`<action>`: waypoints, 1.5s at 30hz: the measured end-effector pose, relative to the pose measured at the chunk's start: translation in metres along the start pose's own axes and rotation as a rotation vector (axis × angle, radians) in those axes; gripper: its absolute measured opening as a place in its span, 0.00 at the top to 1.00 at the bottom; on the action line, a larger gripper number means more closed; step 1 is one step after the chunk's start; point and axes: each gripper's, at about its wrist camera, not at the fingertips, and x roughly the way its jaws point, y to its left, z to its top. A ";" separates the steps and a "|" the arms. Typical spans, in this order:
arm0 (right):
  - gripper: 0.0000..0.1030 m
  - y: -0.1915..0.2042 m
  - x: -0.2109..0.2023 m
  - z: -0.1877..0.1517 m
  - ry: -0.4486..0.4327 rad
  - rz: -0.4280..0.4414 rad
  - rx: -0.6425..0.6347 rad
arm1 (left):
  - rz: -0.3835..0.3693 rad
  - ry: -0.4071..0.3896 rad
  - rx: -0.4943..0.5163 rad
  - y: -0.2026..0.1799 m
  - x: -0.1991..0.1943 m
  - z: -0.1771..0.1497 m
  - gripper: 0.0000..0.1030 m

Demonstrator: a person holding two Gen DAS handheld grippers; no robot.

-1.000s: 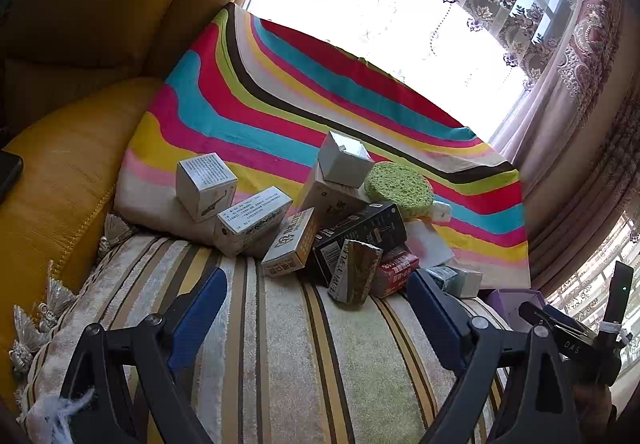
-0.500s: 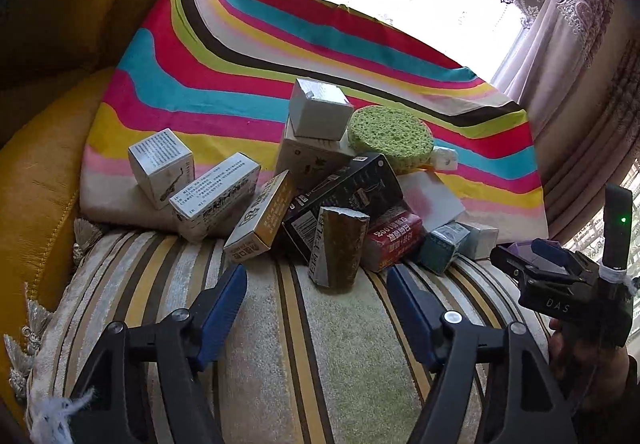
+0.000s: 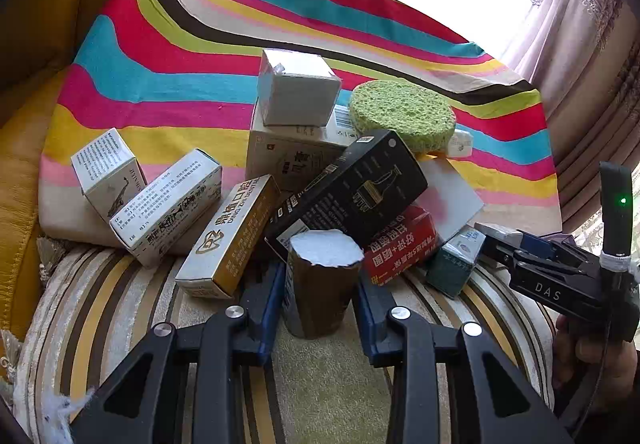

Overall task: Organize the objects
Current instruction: 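Grasp the brown cylinder with the left gripper while the right grasps a white cube box, then carry both items over the purple box and open both grippers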

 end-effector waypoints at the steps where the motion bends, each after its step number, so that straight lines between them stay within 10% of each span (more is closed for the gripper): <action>1: 0.53 -0.001 0.002 -0.001 0.005 0.002 0.007 | -0.005 -0.004 -0.002 0.001 0.001 -0.002 0.69; 23: 0.53 -0.002 -0.038 -0.028 -0.143 -0.032 0.047 | -0.049 -0.215 0.005 -0.008 -0.045 -0.025 0.70; 45: 0.53 -0.050 -0.078 -0.063 -0.178 0.023 0.198 | -0.167 -0.165 0.185 -0.078 -0.032 -0.029 0.70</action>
